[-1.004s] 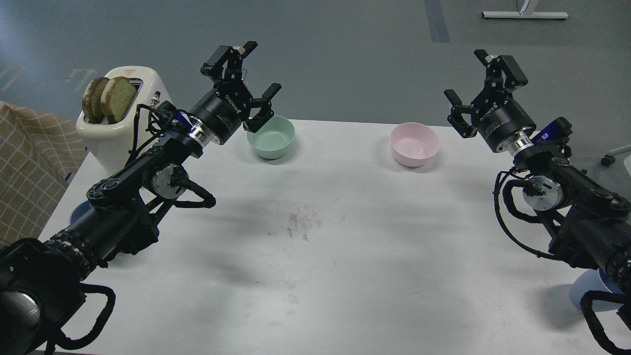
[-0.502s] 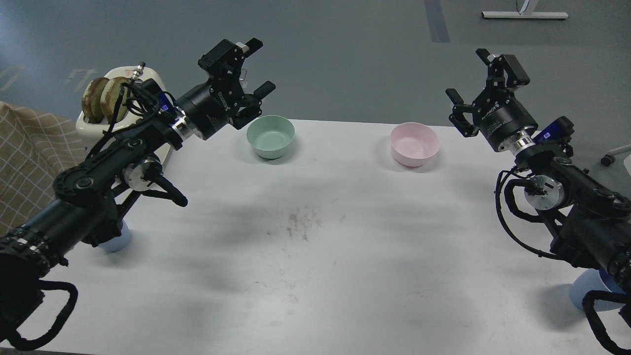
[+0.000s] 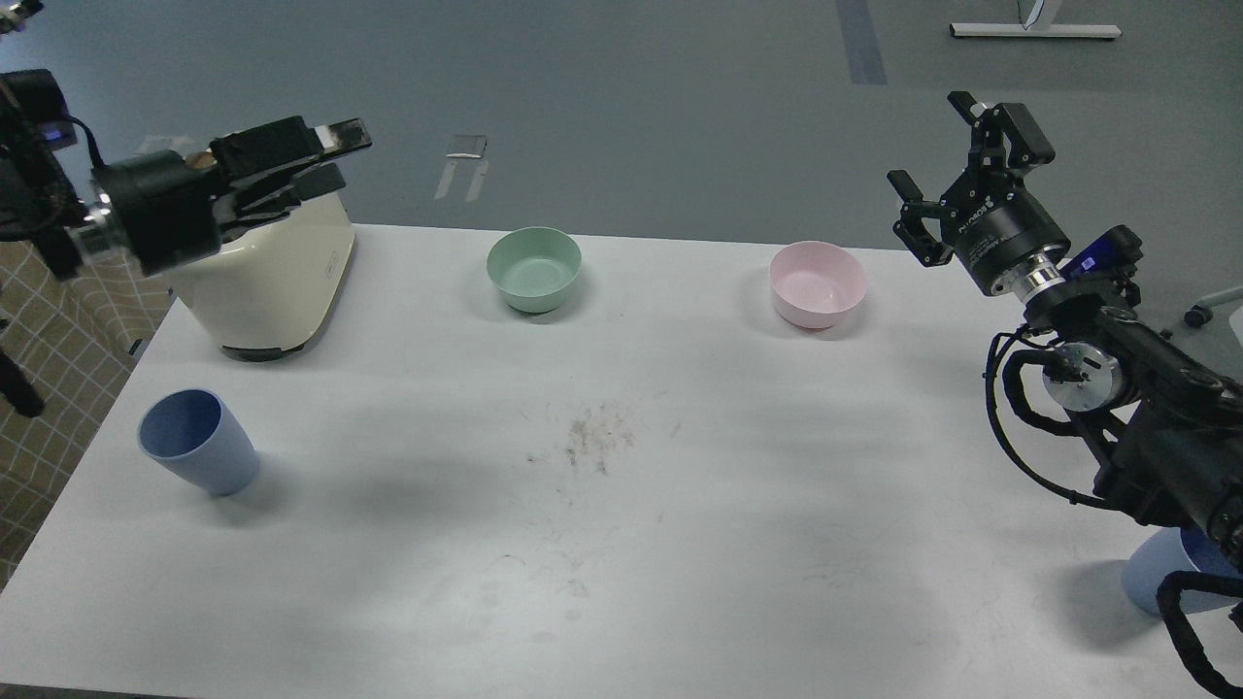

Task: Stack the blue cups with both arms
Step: 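Swing the left gripper down to the dark blue cup by the toaster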

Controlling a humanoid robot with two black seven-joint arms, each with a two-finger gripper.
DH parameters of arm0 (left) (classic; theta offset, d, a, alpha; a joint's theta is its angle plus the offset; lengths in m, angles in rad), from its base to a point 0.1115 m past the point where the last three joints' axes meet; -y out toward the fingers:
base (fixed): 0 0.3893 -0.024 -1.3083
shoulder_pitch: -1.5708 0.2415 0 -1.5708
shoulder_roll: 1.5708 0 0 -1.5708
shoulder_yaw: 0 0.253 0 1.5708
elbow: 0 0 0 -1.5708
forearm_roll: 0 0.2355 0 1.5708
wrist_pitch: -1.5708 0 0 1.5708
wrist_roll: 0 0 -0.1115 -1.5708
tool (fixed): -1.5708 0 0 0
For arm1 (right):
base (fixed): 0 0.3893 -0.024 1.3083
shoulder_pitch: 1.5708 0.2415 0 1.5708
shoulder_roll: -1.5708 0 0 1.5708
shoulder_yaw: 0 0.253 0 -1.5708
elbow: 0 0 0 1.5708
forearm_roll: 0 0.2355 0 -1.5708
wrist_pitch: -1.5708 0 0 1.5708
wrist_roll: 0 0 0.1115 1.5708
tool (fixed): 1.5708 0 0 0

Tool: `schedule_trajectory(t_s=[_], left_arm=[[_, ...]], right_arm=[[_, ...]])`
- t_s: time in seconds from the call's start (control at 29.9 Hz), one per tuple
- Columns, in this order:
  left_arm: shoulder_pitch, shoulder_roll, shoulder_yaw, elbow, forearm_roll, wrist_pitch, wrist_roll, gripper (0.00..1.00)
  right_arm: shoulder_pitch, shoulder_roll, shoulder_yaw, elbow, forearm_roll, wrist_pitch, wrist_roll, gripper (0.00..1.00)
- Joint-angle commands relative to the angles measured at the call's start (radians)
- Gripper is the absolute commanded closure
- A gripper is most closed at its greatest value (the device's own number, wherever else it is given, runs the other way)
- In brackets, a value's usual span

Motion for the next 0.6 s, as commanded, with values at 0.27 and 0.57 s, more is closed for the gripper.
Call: schedule_trajectory(t_s=[0.27,0.57], left_arm=[[0.118,0.235,0.201,-0.001,0.273,0.194,-0.003,0.02],[0.118,0.252,0.365,0.048,0.334,0.361,-0.003,0.02]], right_arm=[[-0.009,0.003,-0.002,0.005,0.0,0.0,0.0,0.0],[-0.018,-0.011,0.0,0.015,0.0,0.0,0.0,0.0]])
